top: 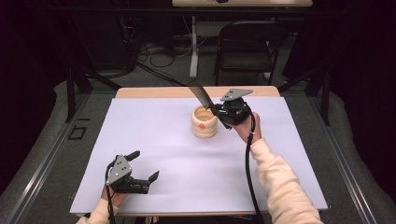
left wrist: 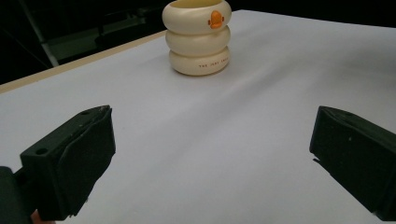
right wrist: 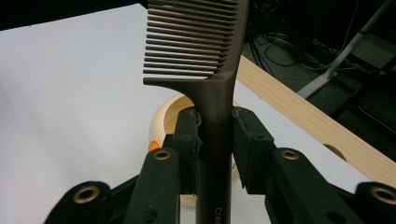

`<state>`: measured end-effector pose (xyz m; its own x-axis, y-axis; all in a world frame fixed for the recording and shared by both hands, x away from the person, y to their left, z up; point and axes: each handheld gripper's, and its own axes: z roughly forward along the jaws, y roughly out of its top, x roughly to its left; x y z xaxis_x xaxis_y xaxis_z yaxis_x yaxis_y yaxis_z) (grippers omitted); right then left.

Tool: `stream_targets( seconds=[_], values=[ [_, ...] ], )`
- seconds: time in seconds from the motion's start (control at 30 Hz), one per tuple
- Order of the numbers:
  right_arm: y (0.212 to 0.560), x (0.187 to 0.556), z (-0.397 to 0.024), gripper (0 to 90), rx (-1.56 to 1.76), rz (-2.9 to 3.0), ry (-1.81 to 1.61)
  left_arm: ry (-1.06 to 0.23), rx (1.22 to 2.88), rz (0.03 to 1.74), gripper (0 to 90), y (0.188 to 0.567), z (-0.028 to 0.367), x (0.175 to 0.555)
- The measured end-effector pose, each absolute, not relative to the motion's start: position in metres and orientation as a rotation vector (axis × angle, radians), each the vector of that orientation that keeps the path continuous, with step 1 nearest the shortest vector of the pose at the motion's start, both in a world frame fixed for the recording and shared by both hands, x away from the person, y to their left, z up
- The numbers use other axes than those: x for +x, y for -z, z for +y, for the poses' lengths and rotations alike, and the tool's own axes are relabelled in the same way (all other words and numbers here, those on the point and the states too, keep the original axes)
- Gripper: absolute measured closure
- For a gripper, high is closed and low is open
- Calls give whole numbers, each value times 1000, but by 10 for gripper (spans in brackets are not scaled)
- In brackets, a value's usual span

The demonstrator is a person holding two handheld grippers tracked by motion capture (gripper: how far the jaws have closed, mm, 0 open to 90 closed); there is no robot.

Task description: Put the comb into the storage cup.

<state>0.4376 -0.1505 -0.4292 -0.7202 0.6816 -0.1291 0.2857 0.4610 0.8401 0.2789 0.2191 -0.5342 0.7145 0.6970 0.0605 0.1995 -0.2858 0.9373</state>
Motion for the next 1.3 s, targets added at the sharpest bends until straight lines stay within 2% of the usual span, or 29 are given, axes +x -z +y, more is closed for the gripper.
stream_targets(
  seconds=[1.3],
  values=[
    [419, 455, -138, 722, 819, 2251, -1189, -570, 1835, 700, 1, 534, 219, 279]
  ],
)
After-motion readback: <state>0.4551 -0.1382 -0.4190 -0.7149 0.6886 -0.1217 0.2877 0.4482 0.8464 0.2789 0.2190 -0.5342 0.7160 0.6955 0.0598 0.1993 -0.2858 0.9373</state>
